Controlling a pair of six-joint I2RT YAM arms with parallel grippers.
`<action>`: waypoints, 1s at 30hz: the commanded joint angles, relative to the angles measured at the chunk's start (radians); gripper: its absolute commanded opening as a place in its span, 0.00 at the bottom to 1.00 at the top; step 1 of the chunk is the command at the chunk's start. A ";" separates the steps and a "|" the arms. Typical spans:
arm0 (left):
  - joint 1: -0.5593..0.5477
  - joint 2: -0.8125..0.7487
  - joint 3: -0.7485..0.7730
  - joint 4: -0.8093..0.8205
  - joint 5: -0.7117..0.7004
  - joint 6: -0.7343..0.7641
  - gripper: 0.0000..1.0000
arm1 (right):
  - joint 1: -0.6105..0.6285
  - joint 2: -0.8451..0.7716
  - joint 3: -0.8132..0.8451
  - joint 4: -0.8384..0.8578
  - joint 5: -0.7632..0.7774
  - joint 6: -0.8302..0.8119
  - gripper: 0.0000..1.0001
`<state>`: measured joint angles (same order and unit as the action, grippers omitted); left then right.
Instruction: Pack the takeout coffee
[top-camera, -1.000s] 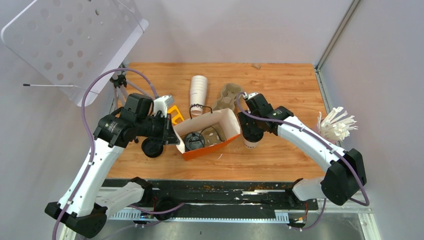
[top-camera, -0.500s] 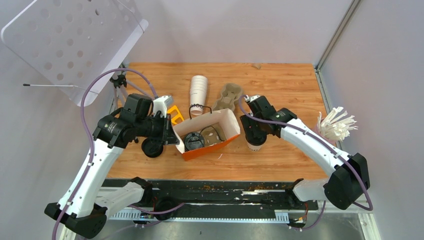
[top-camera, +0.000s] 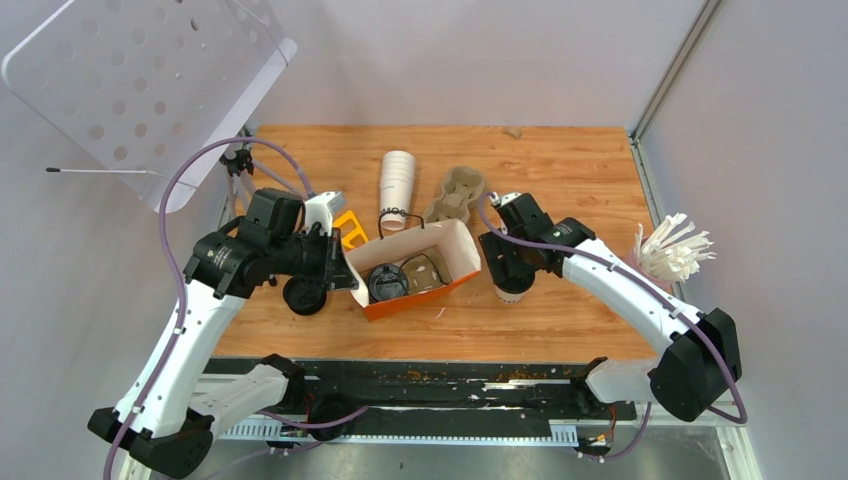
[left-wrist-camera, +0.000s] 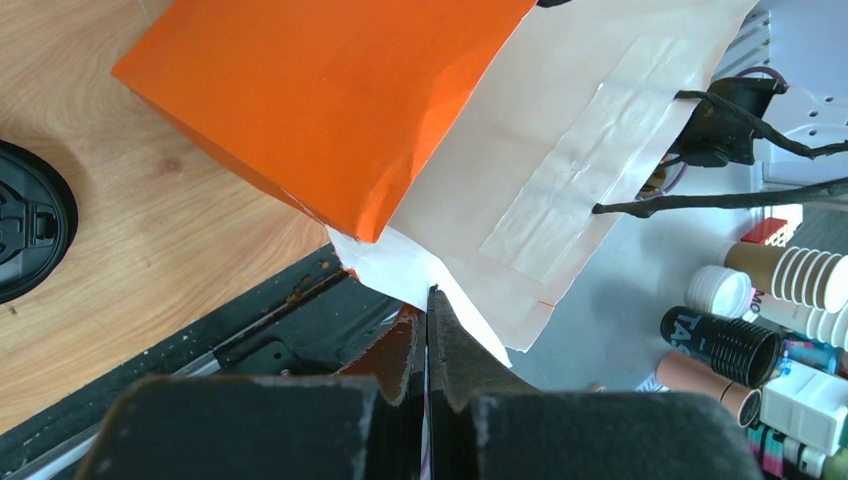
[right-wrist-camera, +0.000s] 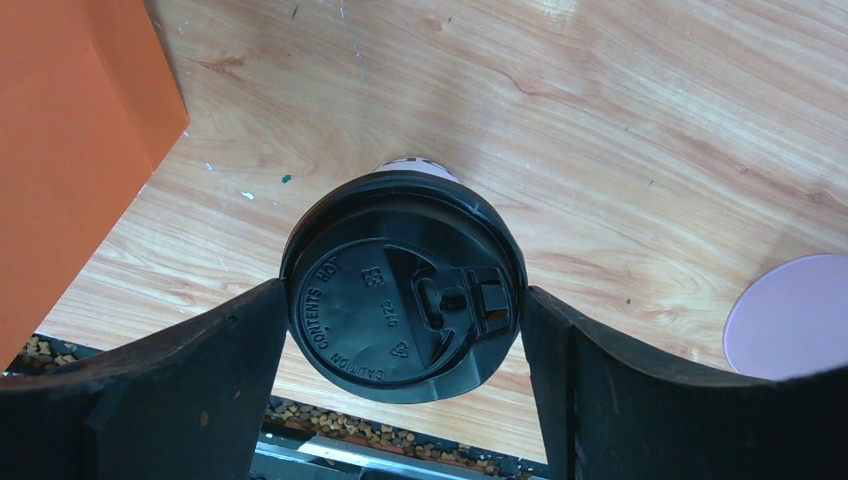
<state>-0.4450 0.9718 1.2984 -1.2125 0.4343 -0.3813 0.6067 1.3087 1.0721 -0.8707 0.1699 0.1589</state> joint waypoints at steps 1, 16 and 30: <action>-0.003 -0.018 0.024 0.011 0.001 -0.004 0.00 | -0.006 -0.016 -0.014 0.004 -0.004 -0.004 0.86; -0.003 -0.019 0.019 0.011 -0.010 0.011 0.00 | -0.010 -0.038 0.000 -0.017 -0.023 -0.010 0.73; -0.003 -0.013 0.009 0.062 -0.017 0.040 0.02 | -0.011 -0.144 0.452 -0.260 -0.004 -0.085 0.70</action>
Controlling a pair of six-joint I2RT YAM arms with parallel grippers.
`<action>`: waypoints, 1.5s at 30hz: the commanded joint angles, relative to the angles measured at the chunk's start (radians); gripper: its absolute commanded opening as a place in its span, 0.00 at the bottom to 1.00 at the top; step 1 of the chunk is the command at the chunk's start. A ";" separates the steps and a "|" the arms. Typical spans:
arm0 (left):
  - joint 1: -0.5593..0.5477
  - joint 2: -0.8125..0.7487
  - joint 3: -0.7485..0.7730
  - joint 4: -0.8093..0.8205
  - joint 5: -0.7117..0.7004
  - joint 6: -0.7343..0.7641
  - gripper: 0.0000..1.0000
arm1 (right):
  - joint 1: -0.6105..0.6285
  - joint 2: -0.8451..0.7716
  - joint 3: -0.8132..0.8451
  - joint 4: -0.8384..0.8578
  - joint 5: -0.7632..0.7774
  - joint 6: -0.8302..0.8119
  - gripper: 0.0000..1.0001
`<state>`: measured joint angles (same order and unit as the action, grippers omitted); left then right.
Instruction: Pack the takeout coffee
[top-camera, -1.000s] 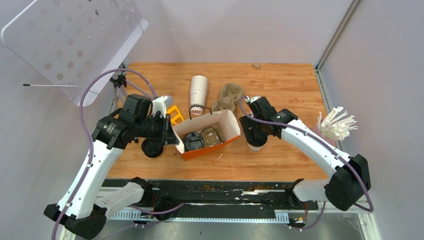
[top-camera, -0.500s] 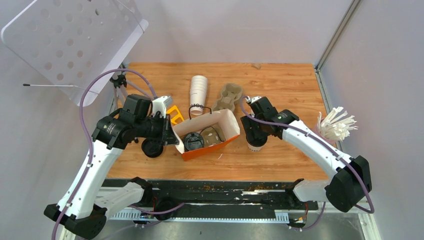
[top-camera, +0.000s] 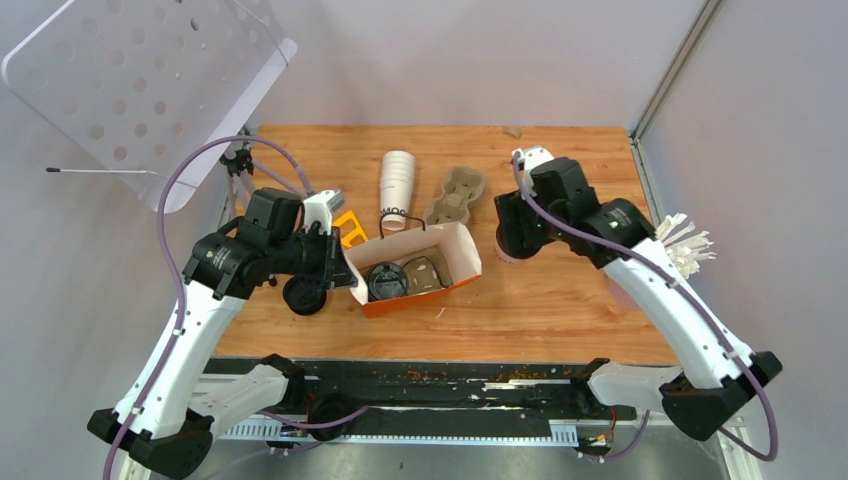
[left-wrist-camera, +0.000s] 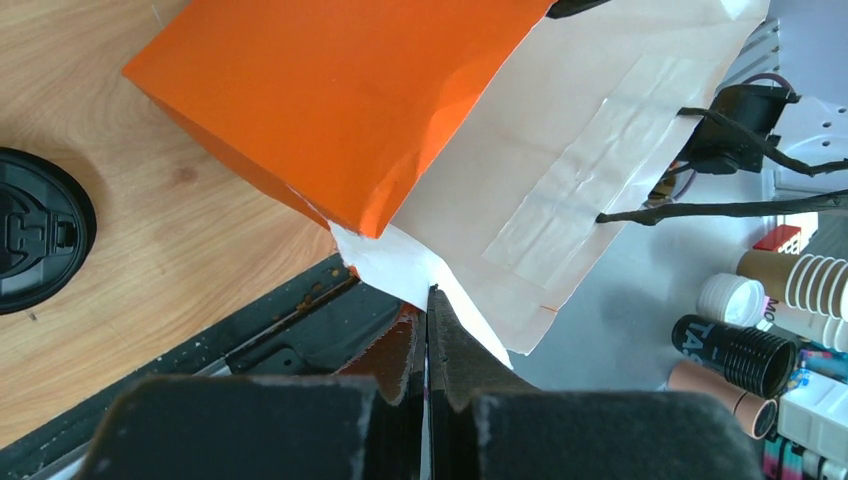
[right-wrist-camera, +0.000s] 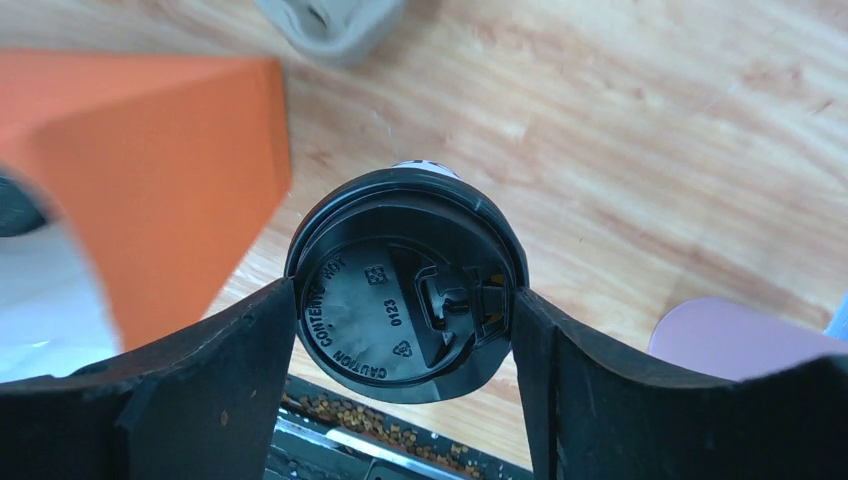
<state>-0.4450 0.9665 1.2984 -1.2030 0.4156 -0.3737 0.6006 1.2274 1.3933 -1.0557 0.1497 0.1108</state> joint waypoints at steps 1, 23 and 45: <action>-0.003 -0.004 0.011 0.056 -0.001 0.034 0.02 | -0.004 -0.068 0.166 -0.082 0.011 -0.046 0.70; -0.003 0.012 -0.002 0.101 -0.029 0.055 0.03 | 0.040 -0.164 0.310 0.186 -0.419 -0.005 0.69; -0.003 0.071 0.061 0.156 -0.074 0.057 0.10 | 0.452 -0.080 0.165 0.185 -0.162 -0.300 0.68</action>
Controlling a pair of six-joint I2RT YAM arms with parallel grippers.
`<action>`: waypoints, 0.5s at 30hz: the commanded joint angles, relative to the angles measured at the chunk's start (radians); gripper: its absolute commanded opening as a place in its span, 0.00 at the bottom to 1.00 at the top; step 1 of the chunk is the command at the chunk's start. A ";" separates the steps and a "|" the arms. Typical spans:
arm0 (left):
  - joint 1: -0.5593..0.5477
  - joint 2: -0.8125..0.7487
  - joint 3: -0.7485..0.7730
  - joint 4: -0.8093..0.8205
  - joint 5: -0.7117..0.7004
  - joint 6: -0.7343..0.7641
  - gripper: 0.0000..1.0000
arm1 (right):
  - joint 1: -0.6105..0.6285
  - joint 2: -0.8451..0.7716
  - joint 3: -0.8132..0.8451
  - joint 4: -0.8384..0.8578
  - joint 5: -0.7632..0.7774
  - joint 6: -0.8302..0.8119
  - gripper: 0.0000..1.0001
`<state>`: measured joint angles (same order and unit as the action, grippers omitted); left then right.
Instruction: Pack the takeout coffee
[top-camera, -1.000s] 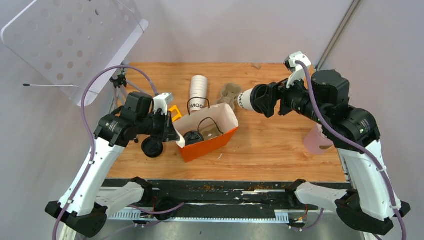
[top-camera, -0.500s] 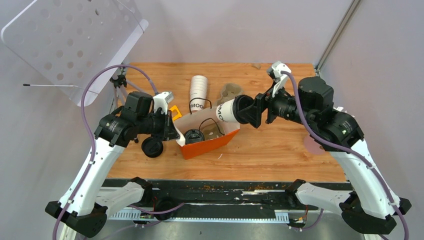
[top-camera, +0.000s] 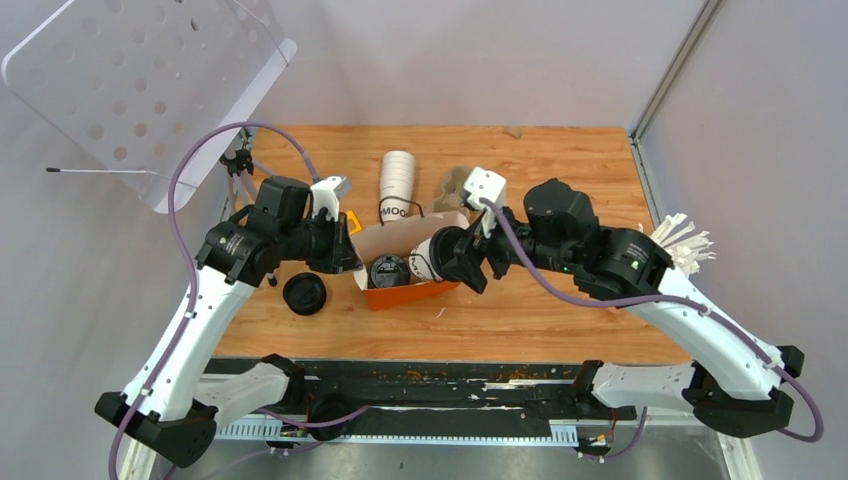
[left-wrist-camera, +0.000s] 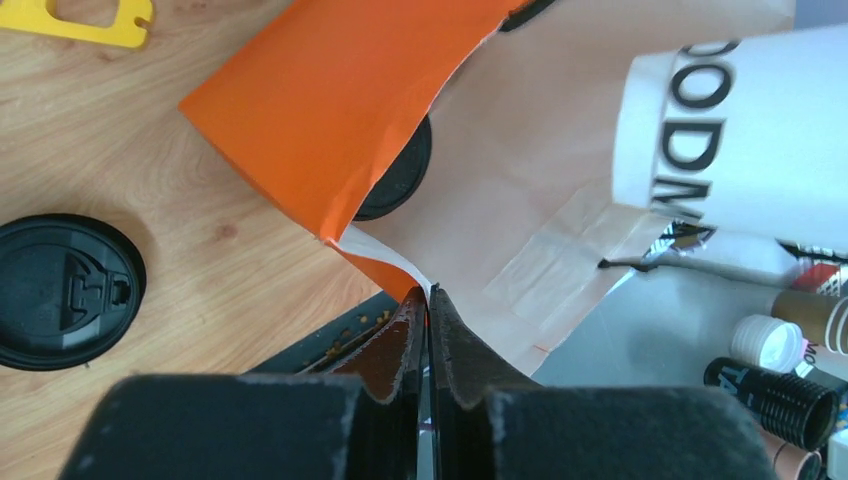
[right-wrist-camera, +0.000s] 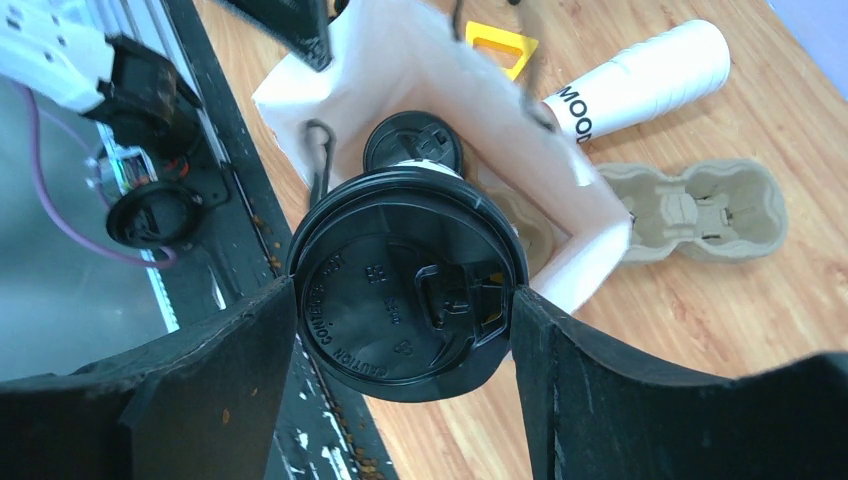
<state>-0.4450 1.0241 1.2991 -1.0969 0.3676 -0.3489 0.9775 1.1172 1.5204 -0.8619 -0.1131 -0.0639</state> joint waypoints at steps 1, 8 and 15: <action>-0.003 0.018 0.071 0.041 -0.030 0.032 0.12 | 0.098 0.040 0.045 -0.018 0.127 -0.146 0.69; -0.003 -0.022 0.096 -0.022 -0.037 -0.022 0.38 | 0.202 0.088 0.062 -0.029 0.212 -0.225 0.68; -0.003 -0.077 0.095 -0.123 -0.064 -0.086 0.52 | 0.327 0.132 0.065 -0.010 0.262 -0.244 0.68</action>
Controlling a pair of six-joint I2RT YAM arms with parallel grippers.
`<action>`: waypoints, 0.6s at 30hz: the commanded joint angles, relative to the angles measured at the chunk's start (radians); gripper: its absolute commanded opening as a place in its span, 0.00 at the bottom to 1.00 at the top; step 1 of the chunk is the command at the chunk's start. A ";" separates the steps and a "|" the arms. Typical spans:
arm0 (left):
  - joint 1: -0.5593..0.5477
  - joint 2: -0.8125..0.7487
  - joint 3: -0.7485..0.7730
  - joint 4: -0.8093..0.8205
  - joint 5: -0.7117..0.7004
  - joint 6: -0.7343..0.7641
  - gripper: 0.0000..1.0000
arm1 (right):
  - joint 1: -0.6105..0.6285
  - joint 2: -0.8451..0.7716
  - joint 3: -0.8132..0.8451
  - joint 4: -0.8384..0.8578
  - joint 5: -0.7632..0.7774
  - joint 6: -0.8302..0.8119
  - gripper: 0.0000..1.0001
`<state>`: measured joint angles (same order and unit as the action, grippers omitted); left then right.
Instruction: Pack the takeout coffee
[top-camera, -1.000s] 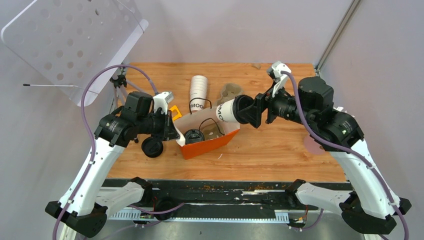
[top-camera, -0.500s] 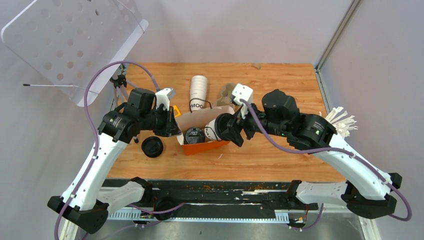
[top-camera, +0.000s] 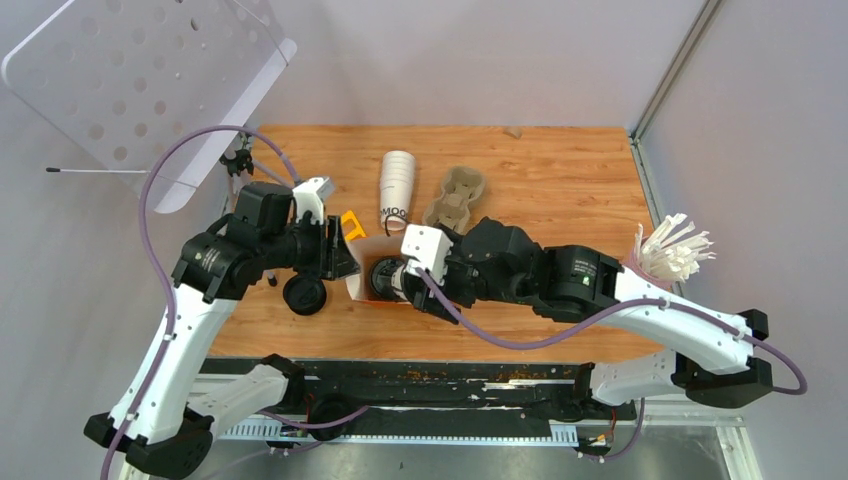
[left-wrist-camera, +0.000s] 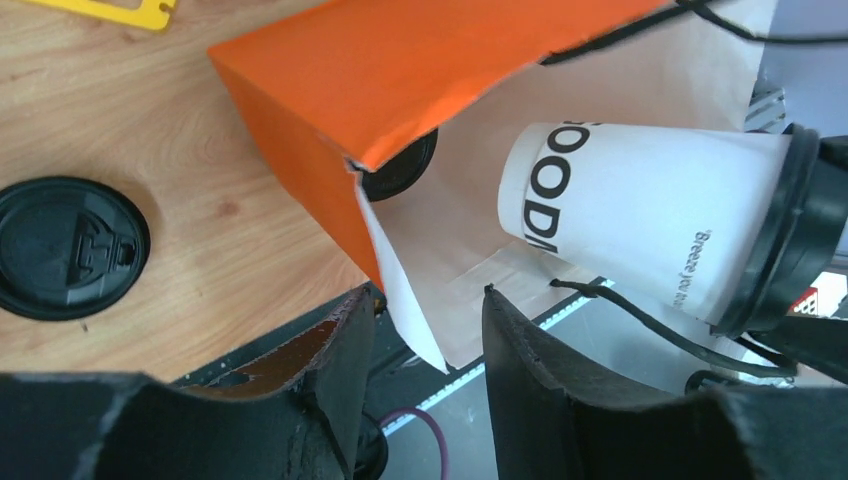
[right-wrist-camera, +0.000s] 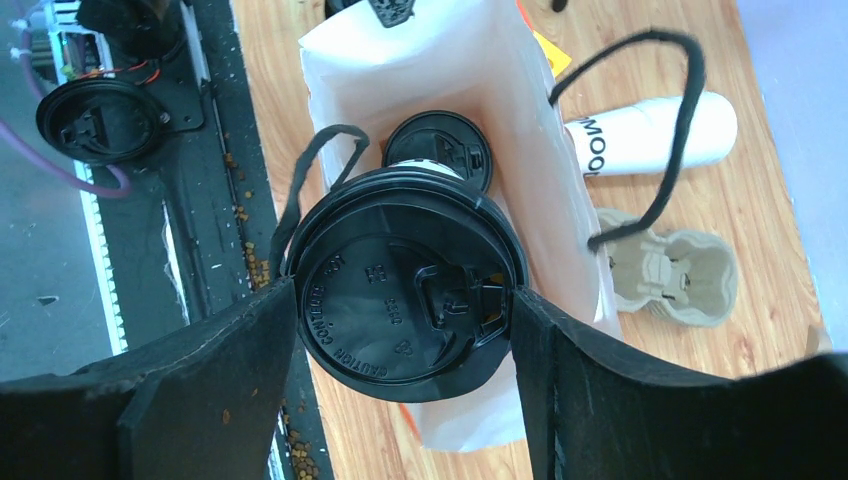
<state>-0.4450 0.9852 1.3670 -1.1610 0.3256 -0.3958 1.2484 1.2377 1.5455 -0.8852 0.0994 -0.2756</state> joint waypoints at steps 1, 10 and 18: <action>-0.003 -0.043 0.022 -0.064 -0.030 -0.040 0.53 | 0.069 0.014 0.036 0.020 0.055 -0.033 0.68; -0.003 -0.053 -0.014 -0.041 -0.046 -0.037 0.57 | 0.137 0.005 -0.005 0.034 0.117 -0.063 0.68; -0.003 -0.080 -0.080 -0.001 0.008 -0.040 0.49 | 0.190 0.006 -0.021 -0.001 0.179 -0.088 0.68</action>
<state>-0.4450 0.9268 1.3102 -1.2072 0.2970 -0.4255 1.4139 1.2568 1.5208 -0.8848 0.2253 -0.3393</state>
